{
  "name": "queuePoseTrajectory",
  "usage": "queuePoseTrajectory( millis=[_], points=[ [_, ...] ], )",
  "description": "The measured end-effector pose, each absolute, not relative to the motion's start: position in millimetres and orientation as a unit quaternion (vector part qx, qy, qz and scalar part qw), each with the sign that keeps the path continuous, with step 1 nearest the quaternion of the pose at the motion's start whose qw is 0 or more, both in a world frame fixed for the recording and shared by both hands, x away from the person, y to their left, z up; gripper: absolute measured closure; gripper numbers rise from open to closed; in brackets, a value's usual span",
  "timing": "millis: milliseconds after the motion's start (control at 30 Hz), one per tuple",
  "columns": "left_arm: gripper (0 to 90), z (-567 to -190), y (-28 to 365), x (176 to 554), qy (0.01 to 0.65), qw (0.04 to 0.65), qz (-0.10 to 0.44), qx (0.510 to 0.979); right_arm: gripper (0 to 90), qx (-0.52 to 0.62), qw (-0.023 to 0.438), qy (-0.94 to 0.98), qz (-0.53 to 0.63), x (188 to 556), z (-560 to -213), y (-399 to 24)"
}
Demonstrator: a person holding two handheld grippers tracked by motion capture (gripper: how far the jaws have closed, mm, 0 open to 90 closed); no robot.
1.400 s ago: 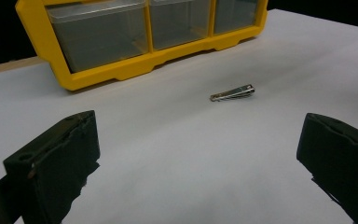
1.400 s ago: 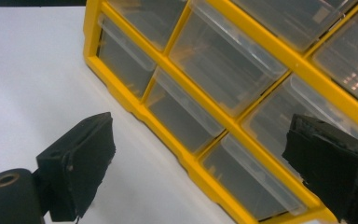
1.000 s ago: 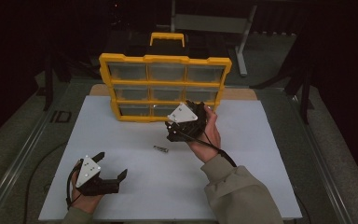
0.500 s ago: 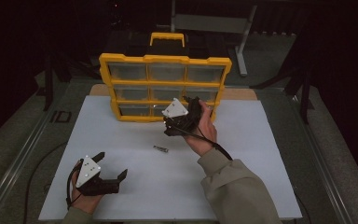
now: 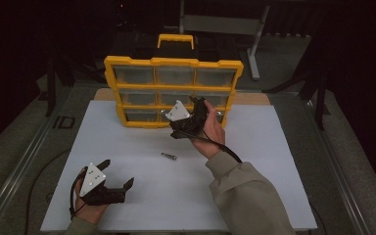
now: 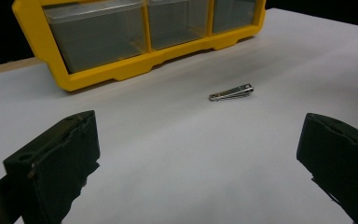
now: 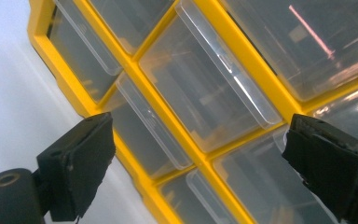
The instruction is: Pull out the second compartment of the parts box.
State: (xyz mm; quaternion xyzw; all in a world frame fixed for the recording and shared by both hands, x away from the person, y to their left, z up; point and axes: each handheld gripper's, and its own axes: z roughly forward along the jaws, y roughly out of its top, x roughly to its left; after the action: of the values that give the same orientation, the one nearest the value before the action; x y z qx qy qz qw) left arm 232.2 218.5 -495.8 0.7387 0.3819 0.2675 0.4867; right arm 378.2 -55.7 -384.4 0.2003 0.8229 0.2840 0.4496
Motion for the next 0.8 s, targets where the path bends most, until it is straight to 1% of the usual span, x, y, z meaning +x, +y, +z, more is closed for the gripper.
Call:
queuePoseTrajectory(
  millis=[67, 233, 467, 567, 800],
  points=[
    [0.0, -496, 218, 232, 0.382, 0.486, 0.268, 0.739, 8.2, 0.191, 0.46, 0.822, 0.276, 379, -386, -55],
    [0.0, -496, 218, 232, 0.382, 0.487, 0.268, 0.738, 8.2, 0.182, 0.467, 0.822, 0.269, 382, -388, -53],
    [0.0, -496, 218, 232, 0.381, 0.487, 0.266, 0.739, 8.7, 0.166, 0.489, 0.822, 0.239, 386, -394, -46],
    [0.0, -496, 218, 232, 0.38, 0.487, 0.266, 0.74, 10.7, 0.157, 0.499, 0.822, 0.224, 387, -396, -42],
    [0.0, -496, 218, 232, 0.38, 0.487, 0.266, 0.74, 10.7, 0.132, 0.524, 0.818, 0.197, 391, -400, -36]
  ],
)
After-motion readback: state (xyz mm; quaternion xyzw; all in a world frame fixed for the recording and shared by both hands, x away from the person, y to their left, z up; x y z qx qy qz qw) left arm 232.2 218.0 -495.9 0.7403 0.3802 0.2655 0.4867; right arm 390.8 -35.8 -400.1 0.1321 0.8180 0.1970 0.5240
